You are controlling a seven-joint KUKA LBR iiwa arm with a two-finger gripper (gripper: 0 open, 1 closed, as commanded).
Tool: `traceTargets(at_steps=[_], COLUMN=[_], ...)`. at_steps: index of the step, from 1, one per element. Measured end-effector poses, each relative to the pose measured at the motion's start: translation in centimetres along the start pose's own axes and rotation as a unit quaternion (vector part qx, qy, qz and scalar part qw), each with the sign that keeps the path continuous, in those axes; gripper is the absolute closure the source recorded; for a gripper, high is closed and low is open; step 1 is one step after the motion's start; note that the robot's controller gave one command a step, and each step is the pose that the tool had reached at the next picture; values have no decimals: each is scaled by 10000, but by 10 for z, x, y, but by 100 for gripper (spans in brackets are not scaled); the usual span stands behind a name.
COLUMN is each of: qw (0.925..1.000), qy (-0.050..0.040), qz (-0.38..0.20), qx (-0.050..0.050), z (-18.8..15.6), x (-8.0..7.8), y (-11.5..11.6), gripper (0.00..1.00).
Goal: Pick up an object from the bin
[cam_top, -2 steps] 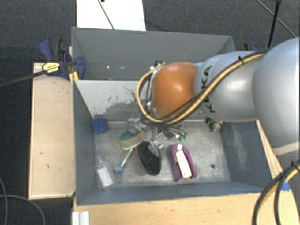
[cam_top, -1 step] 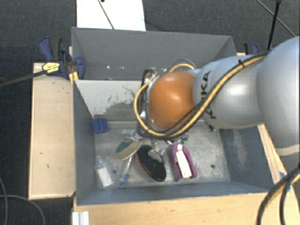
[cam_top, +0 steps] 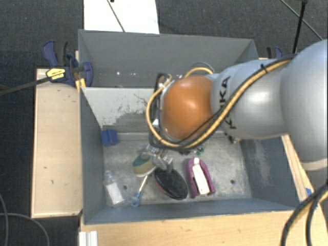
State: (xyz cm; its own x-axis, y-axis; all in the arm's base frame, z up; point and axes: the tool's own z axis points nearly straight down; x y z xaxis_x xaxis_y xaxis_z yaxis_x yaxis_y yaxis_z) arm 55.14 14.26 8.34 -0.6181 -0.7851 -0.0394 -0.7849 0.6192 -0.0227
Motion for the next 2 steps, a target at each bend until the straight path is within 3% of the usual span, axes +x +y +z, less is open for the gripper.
traceTargets(at_steps=[1,2], qw=[9994,9998], qy=[157,147], qz=[294,91], qx=[-82,-77], z=[-67,-187], x=[3,-2], y=[5,5], gripper=[100,100])
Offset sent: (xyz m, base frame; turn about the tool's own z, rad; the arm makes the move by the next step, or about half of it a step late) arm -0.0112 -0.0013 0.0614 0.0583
